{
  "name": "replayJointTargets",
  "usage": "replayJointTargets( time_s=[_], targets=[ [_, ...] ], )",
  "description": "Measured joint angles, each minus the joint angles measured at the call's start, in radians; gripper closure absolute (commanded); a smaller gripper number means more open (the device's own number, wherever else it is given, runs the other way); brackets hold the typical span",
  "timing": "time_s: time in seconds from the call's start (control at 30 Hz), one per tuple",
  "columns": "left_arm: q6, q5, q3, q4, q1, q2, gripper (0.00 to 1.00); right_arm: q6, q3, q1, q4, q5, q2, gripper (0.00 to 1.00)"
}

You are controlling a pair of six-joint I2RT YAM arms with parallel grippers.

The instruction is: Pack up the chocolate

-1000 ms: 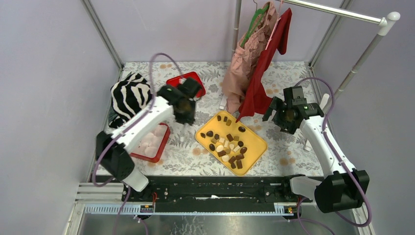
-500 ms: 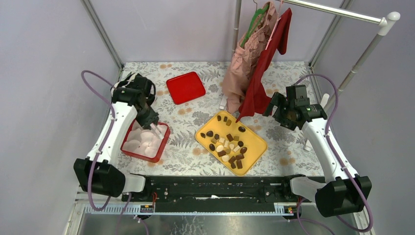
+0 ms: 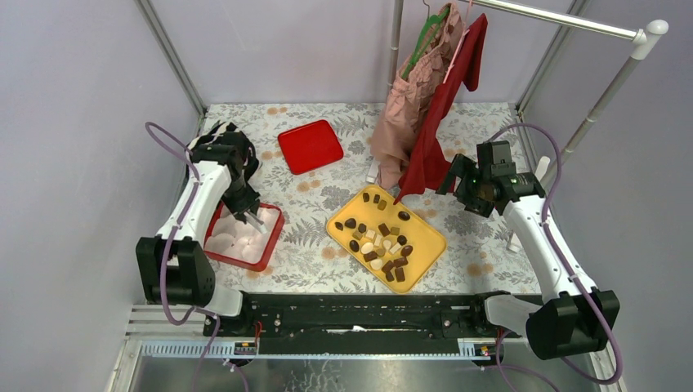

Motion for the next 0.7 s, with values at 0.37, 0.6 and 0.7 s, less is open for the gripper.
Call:
replayJointTargets(
  time_s=[0.37,0.6,0.7],
  targets=[
    [0.007,0.006,-0.054,0.074,0.008,0.039,0.65,-0.017,0.0,0.0,0.0,-0.045,0.037,0.0],
    [0.008,-0.022,-0.064,0.09,0.01,0.039,0.52,-0.034,0.0,0.0,0.005,-0.097,0.063,0.0],
    [0.008,-0.027,-0.064,0.097,0.013,0.039,0.52,-0.038,0.0,0.0,0.009,-0.112,0.086,0.0]
  ],
)
